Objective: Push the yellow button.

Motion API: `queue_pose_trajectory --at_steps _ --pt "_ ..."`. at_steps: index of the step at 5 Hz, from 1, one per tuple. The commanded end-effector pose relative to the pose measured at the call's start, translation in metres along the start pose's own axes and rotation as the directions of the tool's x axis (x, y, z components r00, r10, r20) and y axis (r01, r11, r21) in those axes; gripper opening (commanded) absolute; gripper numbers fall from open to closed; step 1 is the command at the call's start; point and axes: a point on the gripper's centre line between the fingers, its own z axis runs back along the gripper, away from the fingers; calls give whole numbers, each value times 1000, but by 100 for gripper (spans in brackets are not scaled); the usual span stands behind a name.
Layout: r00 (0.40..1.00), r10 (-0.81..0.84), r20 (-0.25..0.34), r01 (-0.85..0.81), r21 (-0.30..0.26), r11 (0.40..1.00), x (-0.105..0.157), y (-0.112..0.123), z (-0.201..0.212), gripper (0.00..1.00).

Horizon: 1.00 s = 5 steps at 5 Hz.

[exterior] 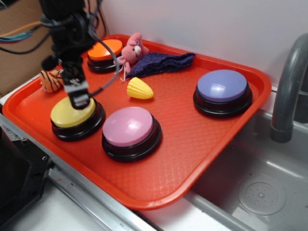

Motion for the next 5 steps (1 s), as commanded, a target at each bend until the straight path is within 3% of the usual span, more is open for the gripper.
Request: queue_pose_trajectory --at_steps 1,4,5 --pt "998 27 49 -29 39 999 2 5 31 100" --pt "992 124 10 -123 -19 992 -5 15 36 100" --pt "974 228 -3 -228 -54 972 -6 23 38 100"
